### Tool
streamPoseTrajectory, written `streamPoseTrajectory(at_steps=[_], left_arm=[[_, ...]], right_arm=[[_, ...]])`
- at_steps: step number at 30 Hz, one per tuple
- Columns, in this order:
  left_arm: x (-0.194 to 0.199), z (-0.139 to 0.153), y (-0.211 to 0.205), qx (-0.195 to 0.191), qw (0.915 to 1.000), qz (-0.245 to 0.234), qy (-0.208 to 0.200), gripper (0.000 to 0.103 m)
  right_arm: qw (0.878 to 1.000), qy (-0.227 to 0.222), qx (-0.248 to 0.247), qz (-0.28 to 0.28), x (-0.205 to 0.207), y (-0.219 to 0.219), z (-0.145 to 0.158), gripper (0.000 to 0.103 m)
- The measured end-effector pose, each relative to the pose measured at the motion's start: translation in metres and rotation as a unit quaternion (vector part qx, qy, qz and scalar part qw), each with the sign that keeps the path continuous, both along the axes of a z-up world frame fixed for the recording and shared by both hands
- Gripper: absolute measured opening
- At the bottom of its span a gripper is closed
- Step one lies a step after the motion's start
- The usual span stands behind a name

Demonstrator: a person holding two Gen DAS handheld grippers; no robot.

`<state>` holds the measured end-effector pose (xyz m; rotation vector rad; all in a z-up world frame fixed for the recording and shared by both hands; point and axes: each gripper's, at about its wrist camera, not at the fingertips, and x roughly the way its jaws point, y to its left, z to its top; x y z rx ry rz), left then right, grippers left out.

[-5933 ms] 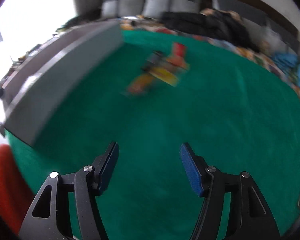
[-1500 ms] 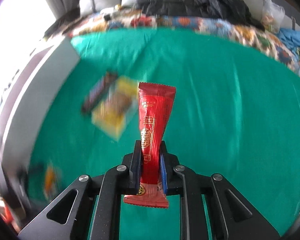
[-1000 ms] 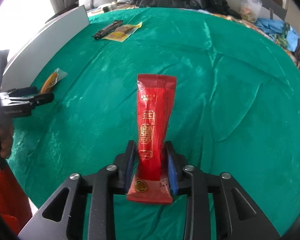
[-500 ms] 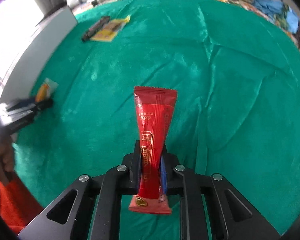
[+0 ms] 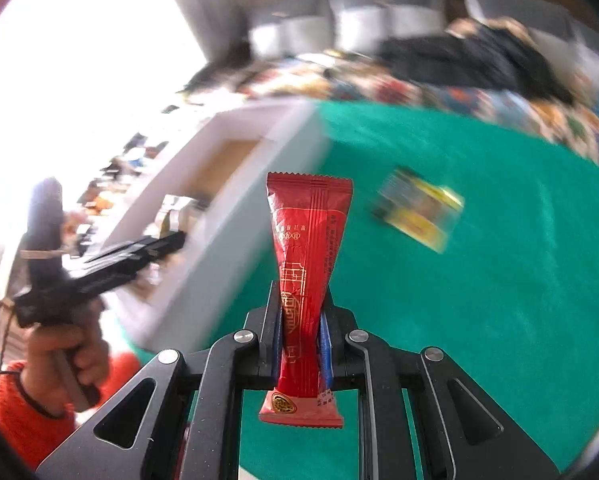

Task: Organize snacks

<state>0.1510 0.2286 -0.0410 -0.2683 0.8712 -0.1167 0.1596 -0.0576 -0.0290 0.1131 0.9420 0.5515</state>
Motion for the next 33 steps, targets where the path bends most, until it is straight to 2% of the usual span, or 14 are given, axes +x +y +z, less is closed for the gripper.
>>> streamPoseTrajectory(at_steps=[4, 7, 10, 13, 20, 33], left_arm=[[-0.008, 0.012, 0.062, 0.034, 0.9976, 0.061, 0.003, 0.041], [-0.024, 0.014, 0.093, 0.053, 0.9942, 0.093, 0.009, 0.041], [-0.04, 0.01, 0.108, 0.073, 0.9914, 0.108, 0.013, 0.041], [-0.045, 0.007, 0.109, 0.09, 0.9899, 0.109, 0.011, 0.041], [-0.044, 0.006, 0.097, 0.112, 0.9885, 0.102, -0.005, 0.041], [-0.04, -0.001, 0.093, 0.123, 0.9871, 0.102, 0.002, 0.041]], right_arm=[[0.997, -0.012, 0.033, 0.074, 0.01, 0.091, 0.035, 0.016], [0.993, -0.023, 0.037, 0.109, 0.006, 0.135, 0.047, 0.016], [0.99, -0.024, 0.042, 0.132, 0.001, 0.163, 0.048, 0.016], [0.989, -0.024, 0.03, 0.142, -0.001, 0.18, 0.042, 0.016], [0.99, -0.013, 0.01, 0.14, 0.006, 0.185, 0.032, 0.016], [0.99, -0.013, -0.002, 0.143, 0.008, 0.206, 0.028, 0.016]])
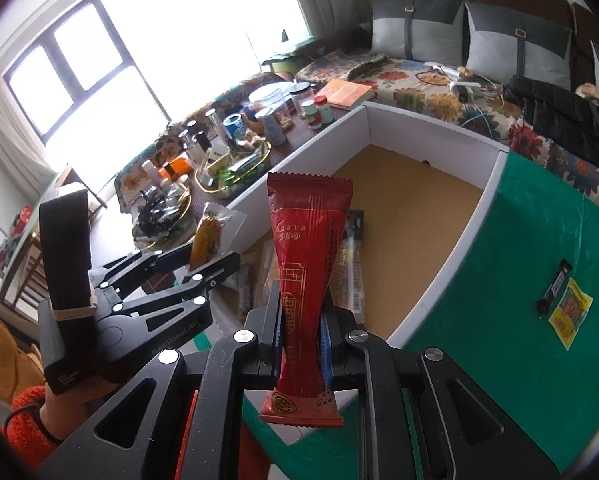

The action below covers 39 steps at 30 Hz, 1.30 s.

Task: Organize snacks

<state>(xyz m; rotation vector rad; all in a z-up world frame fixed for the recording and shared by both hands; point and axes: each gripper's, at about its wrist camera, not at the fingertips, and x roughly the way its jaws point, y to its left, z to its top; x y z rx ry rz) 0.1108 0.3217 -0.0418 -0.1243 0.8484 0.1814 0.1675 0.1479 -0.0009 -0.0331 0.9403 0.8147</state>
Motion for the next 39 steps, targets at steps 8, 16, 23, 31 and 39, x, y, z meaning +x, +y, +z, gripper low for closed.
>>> streamPoseTrajectory(at_steps=[8, 16, 23, 31, 39], left_arm=[[0.005, -0.02, 0.013, -0.008, 0.9994, 0.03, 0.013, 0.077], [-0.007, -0.032, -0.006, -0.013, 0.9997, 0.012, 0.016, 0.085], [-0.031, -0.031, -0.102, -0.052, 0.9931, -0.104, 0.0, 0.087], [-0.03, -0.085, -0.245, -0.075, 0.9689, -0.231, 0.047, 0.1], [0.005, -0.16, -0.309, -0.031, 0.9695, -0.221, 0.101, 0.1]], right_arm=[[1.0, 0.006, -0.009, 0.004, 0.014, 0.02, -0.02, 0.045], [0.998, 0.002, 0.02, -0.059, 0.018, -0.035, -0.038, 0.066], [0.978, -0.016, -0.095, -0.183, -0.008, -0.183, -0.14, 0.07], [0.94, -0.041, -0.171, -0.292, -0.074, -0.322, -0.192, 0.07], [0.923, -0.03, -0.153, -0.352, -0.088, -0.364, -0.205, 0.071]])
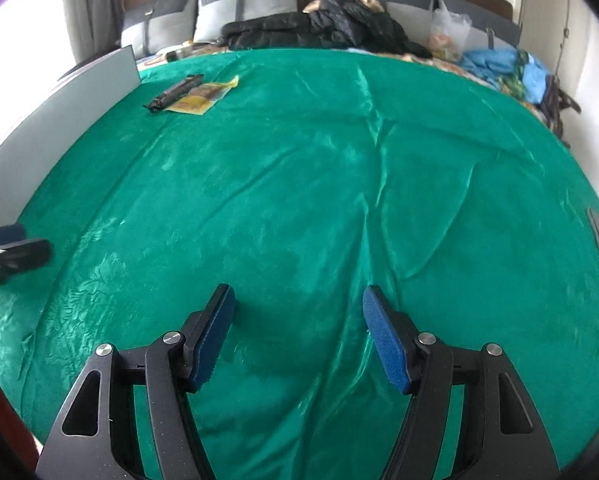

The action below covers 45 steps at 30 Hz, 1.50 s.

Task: Organize snacks

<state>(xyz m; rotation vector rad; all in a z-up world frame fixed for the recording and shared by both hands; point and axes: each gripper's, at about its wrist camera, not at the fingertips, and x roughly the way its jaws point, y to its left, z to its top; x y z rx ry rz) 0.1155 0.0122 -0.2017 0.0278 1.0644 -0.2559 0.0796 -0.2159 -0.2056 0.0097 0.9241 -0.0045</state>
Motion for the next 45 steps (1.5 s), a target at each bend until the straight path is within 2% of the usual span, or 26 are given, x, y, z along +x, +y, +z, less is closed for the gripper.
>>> streamPoseTrajectory(at_steps=[1, 3, 5, 9, 12, 15, 45], left_arm=[[0.008, -0.003, -0.002, 0.005, 1.0, 0.008, -0.002, 0.101], [0.024, -0.005, -0.005, 0.024, 0.9994, 0.023, -0.013, 0.102], [0.04, -0.008, -0.01, 0.037, 0.9985, 0.037, -0.016, 0.103], [0.076, -0.009, -0.018, 0.04, 0.998, 0.044, -0.021, 0.103], [0.094, -0.012, -0.02, 0.035, 0.9973, 0.04, -0.051, 0.103], [0.107, -0.014, -0.019, 0.031, 0.9974, 0.031, -0.057, 0.103], [0.106, -0.012, -0.019, 0.032, 0.9971, 0.038, -0.058, 0.103]], right_arm=[[1.0, 0.004, -0.002, 0.0, 0.007, 0.0, -0.001, 0.073], [1.0, 0.011, -0.005, -0.006, 0.023, 0.0, -0.002, 0.085], [1.0, 0.013, -0.012, -0.015, 0.044, 0.002, -0.002, 0.086], [1.0, 0.001, -0.025, -0.015, 0.072, 0.003, -0.004, 0.087], [0.999, -0.011, -0.044, -0.014, 0.094, 0.006, -0.004, 0.087], [1.0, -0.001, 0.0, -0.008, 0.107, -0.002, -0.007, 0.092], [1.0, 0.001, 0.001, -0.01, 0.108, 0.0, -0.007, 0.093]])
